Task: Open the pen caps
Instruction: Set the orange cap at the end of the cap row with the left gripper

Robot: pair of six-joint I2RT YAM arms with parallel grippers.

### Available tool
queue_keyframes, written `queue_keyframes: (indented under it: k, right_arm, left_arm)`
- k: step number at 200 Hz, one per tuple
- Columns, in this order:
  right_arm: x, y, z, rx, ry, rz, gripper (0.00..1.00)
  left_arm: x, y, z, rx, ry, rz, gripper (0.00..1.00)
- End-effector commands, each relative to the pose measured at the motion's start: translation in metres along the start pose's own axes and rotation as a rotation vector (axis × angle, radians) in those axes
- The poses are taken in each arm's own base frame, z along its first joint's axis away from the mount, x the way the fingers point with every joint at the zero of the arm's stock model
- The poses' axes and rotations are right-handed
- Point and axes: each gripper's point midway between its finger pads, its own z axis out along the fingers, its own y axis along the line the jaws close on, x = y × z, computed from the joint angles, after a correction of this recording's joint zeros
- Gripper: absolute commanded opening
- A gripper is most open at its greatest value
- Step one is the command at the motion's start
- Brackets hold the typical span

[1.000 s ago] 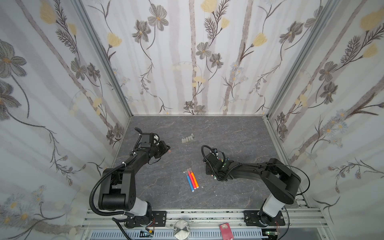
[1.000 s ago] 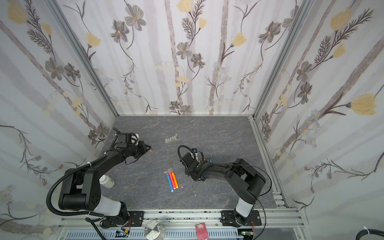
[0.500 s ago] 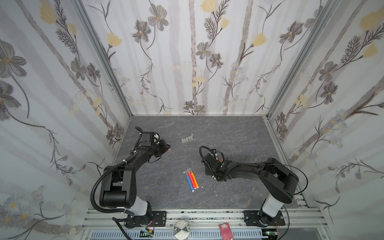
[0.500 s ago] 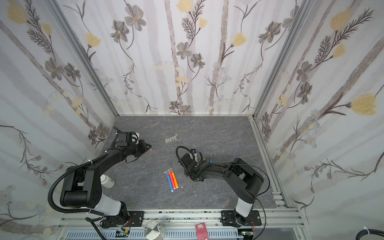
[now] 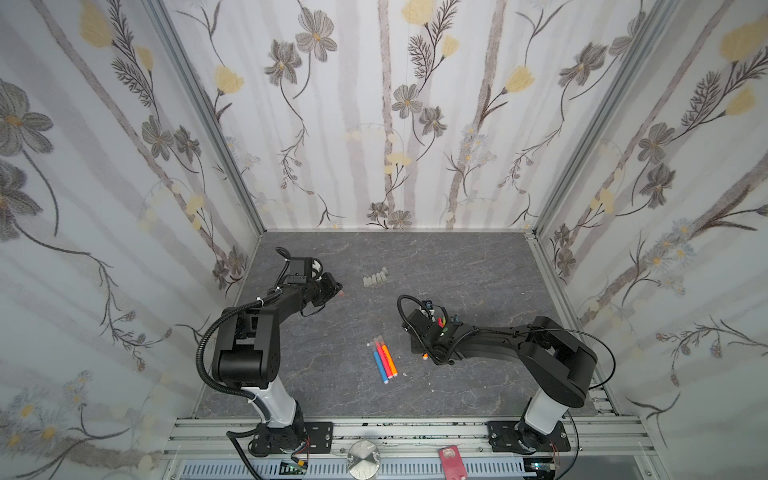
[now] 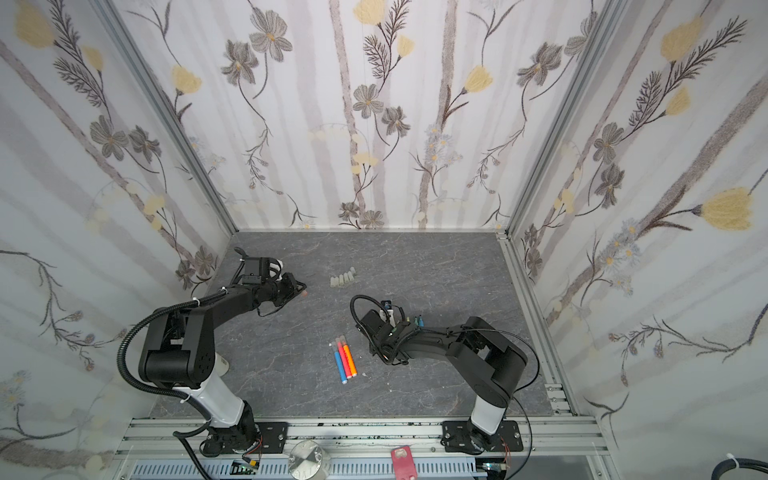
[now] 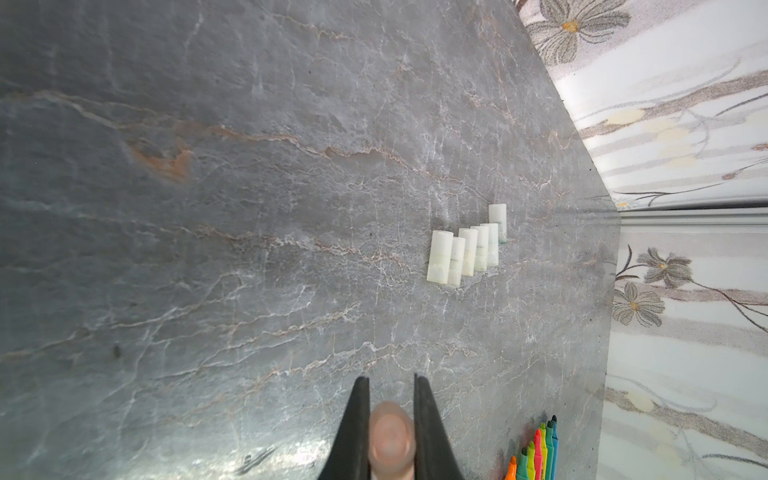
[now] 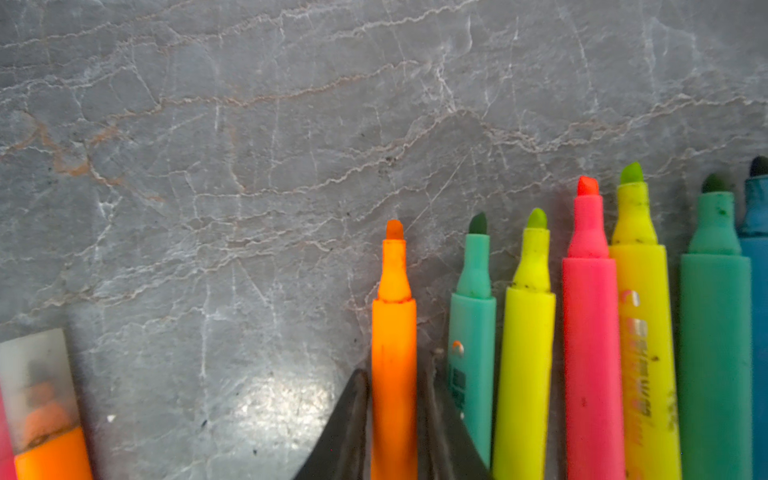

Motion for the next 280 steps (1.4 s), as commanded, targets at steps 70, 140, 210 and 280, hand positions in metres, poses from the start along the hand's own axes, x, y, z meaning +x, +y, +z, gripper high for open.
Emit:
queue_keyframes:
  k: [70, 140, 210, 280]
  right_arm:
    - [-0.051, 0.001, -0.054, -0.075, -0.221, -0.012, 0.32]
    - [-0.05, -0.007, -0.06, -0.094, -0.231, 0.004, 0.33]
    - [-0.043, -0.011, -0.057, -0.096, -0.218, 0.013, 0.33]
    - [-0.04, 0.0, -0.058, -0.147, -0.202, -0.009, 0.34]
  left_arm:
    - [-0.001, -0.015, 0.035, 0.029, 0.015, 0.035, 0.0]
    - [-0.005, -0.014, 0.069, 0.018, 0.036, 0.049, 0.0]
    - [-0.001, -0.023, 0.087, 0.033, 0.056, 0.05, 0.1]
    - [0.0, -0.026, 0.093, 0.042, 0.058, 0.045, 0.2]
